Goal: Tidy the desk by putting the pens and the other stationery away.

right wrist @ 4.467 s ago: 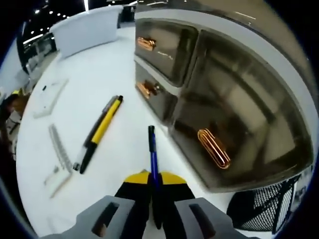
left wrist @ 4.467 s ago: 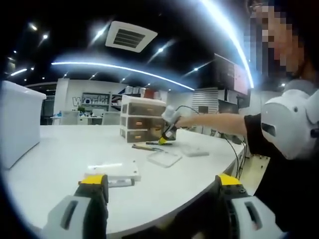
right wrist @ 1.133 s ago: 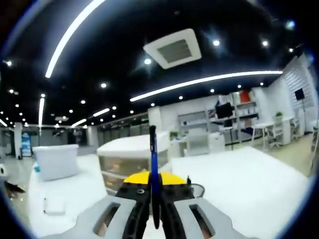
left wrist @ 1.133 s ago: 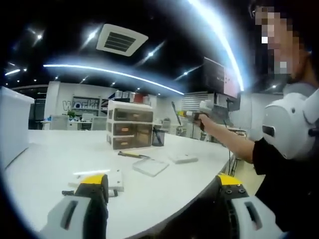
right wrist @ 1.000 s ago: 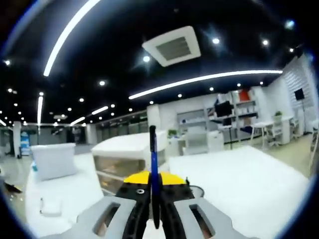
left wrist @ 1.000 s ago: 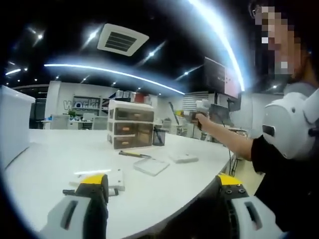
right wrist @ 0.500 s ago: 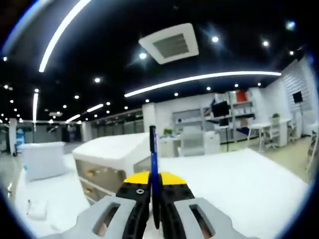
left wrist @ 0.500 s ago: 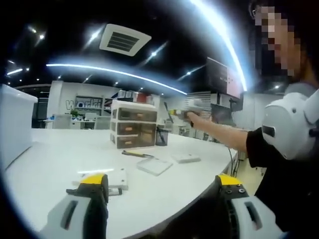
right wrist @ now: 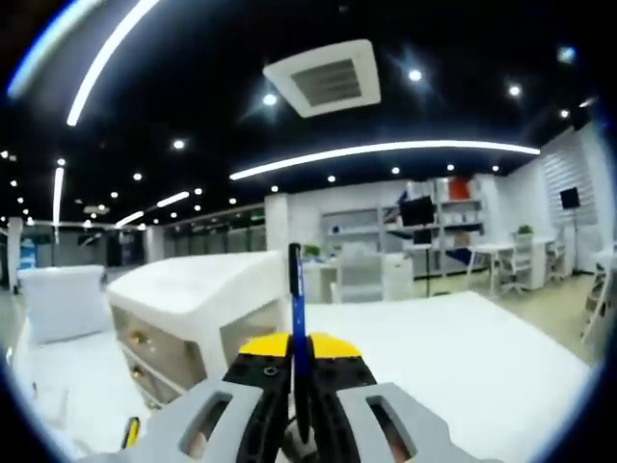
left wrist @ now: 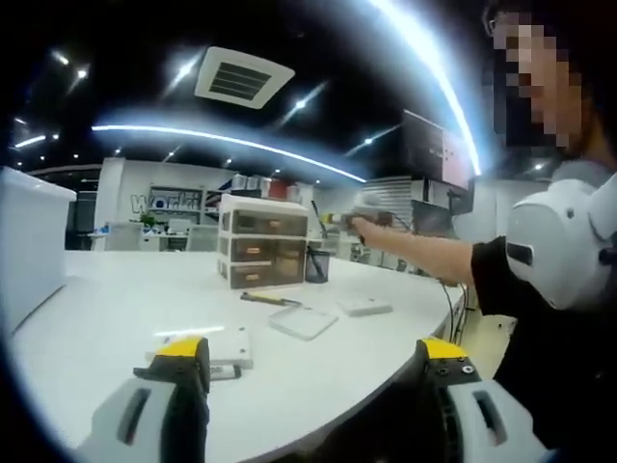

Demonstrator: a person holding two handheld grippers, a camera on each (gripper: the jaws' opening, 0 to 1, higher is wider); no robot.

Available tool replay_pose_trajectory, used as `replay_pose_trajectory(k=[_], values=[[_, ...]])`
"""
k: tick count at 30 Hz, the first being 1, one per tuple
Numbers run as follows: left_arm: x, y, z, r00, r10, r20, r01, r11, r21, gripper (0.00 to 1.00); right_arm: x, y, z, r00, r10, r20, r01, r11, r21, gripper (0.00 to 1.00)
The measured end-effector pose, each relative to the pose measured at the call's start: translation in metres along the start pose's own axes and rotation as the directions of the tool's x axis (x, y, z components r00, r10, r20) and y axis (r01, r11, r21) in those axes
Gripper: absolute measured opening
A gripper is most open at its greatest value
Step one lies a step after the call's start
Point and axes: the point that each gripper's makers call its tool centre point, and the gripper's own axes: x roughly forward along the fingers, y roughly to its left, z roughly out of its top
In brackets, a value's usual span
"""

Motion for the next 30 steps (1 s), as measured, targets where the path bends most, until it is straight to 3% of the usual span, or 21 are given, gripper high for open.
replay_pose_trajectory(k=[14,18,25,30], values=[[-0.001,0.001,0.005,1.000,0.008,0.009,-0.008,1.000,-0.005,0.87,0.007,-0.013,-0.017,0.999,-0.039,-0.031,0.039,0.999,-0.028,0.05],[0.003,-0.001,0.004,1.000,0.004,0.003,-0.004,1.000,-0.002,0.87,0.004,-0.014,-0.020,0.999,-0.038,-0.039,0.037,0.999,-0.014,0.13],[0.004,-0.002,0.005,1.000,-0.002,0.009,0.002,1.000,-0.002,0.87,-0.018,-0.002,-0.021,0.999,-0.020,-0.031,0.019,0.999,-0.029,0.19],[0.005,-0.003,0.004,1.000,-0.006,0.009,0.006,1.000,-0.002,0.87,-0.047,0.013,-0.025,1.000,0.008,-0.023,-0.009,0.999,-0.041,0.21]])
